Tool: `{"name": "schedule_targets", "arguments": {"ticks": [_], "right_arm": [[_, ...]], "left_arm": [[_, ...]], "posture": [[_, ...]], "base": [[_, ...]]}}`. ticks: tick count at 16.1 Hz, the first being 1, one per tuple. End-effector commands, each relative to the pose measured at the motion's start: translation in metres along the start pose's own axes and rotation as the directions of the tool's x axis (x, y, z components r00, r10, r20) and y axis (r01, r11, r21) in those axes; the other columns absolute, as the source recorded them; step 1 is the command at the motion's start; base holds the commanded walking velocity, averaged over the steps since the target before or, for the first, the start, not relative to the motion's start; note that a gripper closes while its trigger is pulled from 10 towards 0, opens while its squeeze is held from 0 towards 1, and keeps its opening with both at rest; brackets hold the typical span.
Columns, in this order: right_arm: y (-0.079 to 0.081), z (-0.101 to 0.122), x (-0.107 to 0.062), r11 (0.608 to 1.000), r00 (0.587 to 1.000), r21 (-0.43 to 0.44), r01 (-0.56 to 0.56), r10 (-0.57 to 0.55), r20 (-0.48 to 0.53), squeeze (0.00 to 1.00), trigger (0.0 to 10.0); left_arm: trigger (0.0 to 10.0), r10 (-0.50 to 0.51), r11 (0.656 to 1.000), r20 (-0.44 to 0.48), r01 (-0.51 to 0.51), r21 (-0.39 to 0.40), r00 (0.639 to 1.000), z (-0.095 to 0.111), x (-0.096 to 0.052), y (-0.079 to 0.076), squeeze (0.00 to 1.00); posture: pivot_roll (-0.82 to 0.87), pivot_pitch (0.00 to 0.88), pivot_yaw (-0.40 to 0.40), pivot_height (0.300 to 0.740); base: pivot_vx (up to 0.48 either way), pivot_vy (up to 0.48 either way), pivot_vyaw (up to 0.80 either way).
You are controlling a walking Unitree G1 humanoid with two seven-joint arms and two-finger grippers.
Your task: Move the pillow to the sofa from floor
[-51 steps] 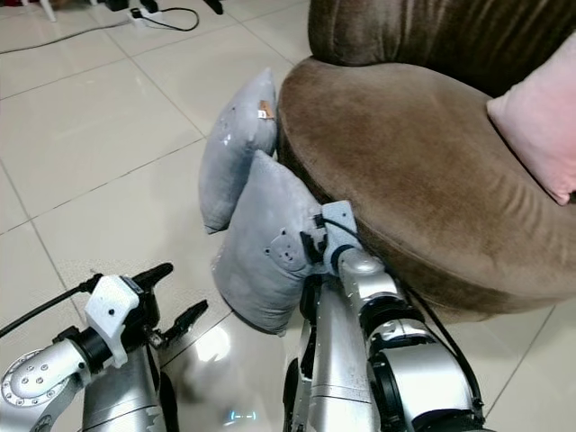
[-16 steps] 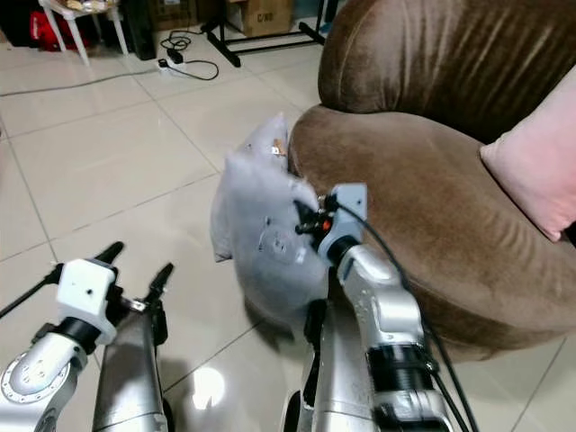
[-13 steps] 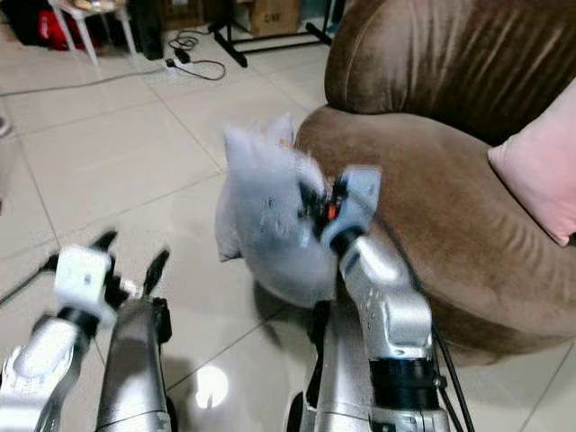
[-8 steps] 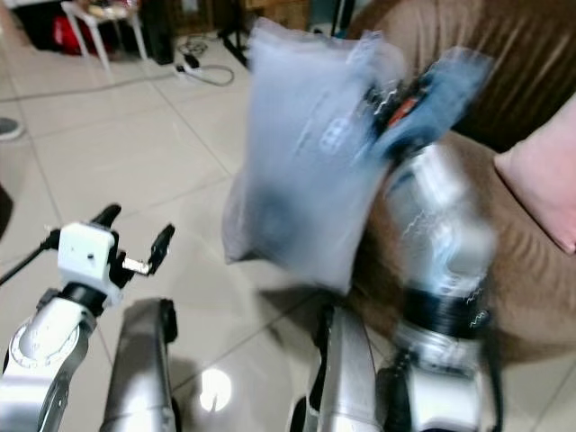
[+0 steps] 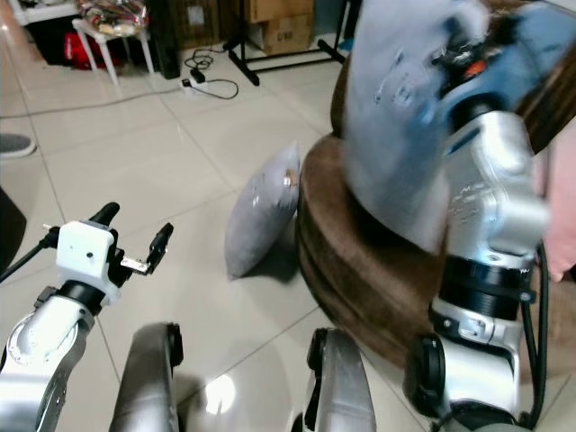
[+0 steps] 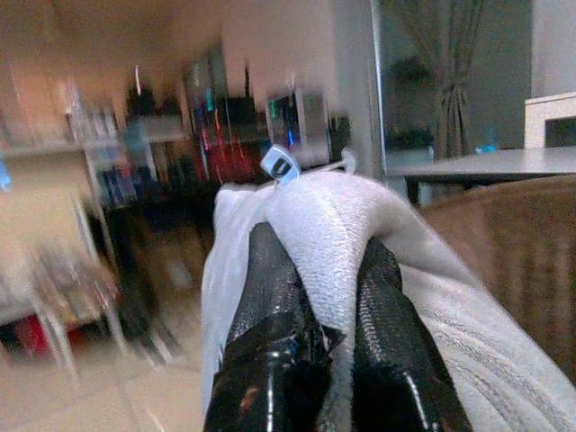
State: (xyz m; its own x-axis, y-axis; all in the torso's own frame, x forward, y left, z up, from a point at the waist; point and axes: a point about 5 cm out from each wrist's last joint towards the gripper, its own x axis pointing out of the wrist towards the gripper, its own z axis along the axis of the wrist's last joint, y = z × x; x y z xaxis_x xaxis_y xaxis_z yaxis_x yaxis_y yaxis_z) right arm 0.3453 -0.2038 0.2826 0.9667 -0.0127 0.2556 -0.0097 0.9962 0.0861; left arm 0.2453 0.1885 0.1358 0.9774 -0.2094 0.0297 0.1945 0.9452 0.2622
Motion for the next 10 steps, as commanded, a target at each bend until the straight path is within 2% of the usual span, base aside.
{"name": "schedule_targets", "arguments": {"ticks": [1, 2, 5, 10], "right_arm": [[0.016, -0.027, -0.002, 0.996, 0.991, -0.059, -0.064, 0.056, -0.123, 0.0, 10.0], [0.028, -0.049, -0.006, 0.997, 0.979, 0.009, -0.07, 0.071, -0.191, 0.0, 10.0], [0.041, -0.088, -0.014, 0.997, 0.95, 0.004, -0.074, 0.072, -0.304, 0.0, 10.0], [0.034, -0.123, -0.031, 0.999, 0.94, 0.034, 0.007, 0.005, -0.341, 0.0, 10.0]], "left_arm": [[10.0, -0.01, 1.0, 0.001, 0.01, 0.008, 1.0, 0.002, 0.003, -0.001, 0.0], [10.0, -0.012, 1.0, -0.002, 0.012, 0.009, 1.0, 0.001, 0.005, -0.001, 0.0], [10.0, -0.019, 1.0, -0.021, 0.019, 0.017, 1.0, -0.002, 0.011, -0.003, 0.0], [10.0, -0.001, 1.0, -0.021, 0.001, 0.014, 1.0, -0.003, 0.015, -0.006, 0.0]], "posture": [[0.1, 0.0, -0.073, 0.575], [0.09, 0.0, -0.069, 0.59], [0.1, 0.0, -0.069, 0.62], [0.1, 0.0, -0.071, 0.665]], "base": [[0.0, 0.0, 0.0], [0.0, 0.0, 0.0], [0.0, 0.0, 0.0], [0.0, 0.0, 0.0]]}}
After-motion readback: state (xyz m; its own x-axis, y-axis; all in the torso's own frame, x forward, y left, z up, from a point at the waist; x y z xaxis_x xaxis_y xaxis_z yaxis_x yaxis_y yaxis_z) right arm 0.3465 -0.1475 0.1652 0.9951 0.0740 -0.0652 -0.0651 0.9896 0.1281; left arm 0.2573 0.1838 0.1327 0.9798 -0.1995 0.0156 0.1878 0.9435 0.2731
